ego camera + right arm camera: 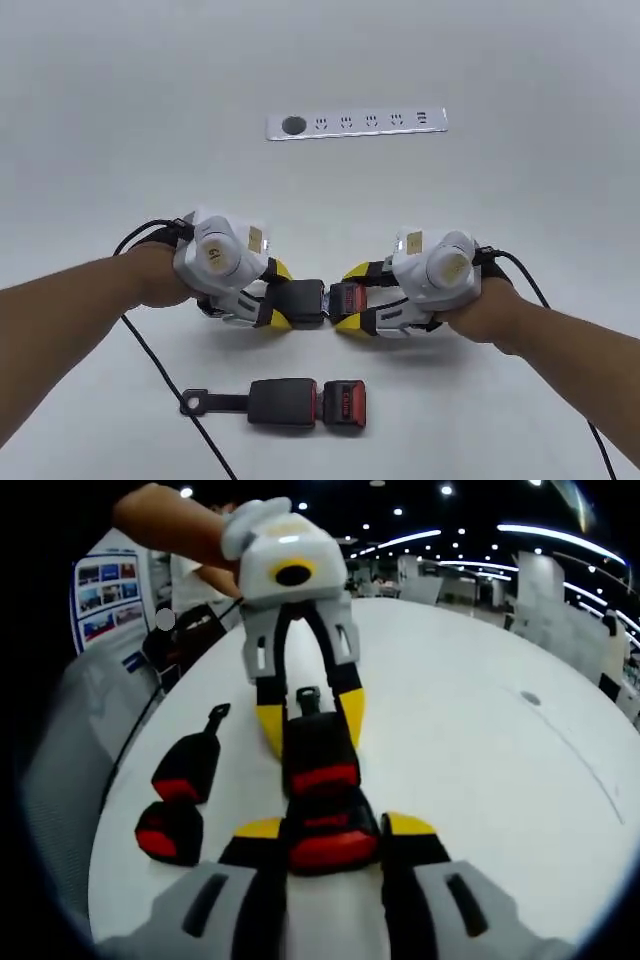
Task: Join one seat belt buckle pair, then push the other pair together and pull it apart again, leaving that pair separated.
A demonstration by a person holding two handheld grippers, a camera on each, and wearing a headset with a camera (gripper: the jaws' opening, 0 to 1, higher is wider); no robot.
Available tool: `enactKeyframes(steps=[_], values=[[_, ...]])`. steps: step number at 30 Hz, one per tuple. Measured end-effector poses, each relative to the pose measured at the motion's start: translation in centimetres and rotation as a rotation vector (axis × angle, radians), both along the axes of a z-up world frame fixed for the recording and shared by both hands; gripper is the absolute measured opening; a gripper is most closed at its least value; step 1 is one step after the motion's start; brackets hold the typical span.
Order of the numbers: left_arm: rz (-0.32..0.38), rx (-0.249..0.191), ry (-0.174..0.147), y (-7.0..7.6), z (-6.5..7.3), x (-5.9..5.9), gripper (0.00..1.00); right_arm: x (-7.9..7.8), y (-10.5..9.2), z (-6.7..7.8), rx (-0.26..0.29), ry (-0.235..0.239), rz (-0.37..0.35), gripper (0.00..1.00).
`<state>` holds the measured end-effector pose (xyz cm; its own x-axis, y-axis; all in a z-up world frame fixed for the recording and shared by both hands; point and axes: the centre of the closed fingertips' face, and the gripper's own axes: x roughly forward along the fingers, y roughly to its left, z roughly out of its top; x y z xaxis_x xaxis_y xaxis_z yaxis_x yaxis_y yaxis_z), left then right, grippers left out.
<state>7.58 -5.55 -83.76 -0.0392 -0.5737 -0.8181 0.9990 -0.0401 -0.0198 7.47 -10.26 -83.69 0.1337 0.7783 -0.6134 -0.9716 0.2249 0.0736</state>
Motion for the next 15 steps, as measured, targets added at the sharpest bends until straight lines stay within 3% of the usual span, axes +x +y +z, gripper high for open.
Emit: enactKeyframes(steps=[15], values=[[-0.011,-0.008,-0.002,-0.14,0.26,-0.29,0.33,-0.03,-0.02,-0.13,-0.035,-0.016,0.012,0.36]])
